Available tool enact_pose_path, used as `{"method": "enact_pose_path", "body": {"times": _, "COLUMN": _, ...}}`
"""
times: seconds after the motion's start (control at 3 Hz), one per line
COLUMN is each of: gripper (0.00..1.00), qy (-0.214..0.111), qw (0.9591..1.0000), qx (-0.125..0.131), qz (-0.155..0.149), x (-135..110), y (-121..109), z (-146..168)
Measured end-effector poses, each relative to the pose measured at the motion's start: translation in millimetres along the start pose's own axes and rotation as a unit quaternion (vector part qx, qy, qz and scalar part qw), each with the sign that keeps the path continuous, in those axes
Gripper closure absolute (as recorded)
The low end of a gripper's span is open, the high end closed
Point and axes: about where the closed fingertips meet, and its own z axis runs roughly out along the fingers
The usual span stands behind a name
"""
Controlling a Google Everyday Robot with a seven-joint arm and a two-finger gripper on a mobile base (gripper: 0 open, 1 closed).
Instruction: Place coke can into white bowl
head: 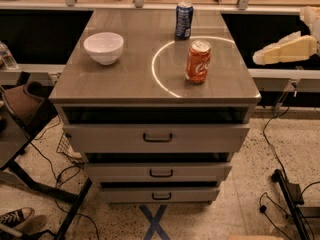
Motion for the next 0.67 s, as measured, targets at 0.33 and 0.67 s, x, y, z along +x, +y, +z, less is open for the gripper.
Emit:
{"method": "enact_pose_path", "body": {"times": 0.33, "gripper": 0.0, "qy": 0.001, "qw": 1.0, "qx": 0.0, "qz": -0.001, "x": 0, "y": 0, "z": 0}}
{"method": "enact_pose_path", "body": {"times": 0.67, "gripper": 0.0, "qy": -0.029, "qw": 0.9988, "qx": -0.023, "qz": 0.033, "x": 9, "y": 14, "z": 31}}
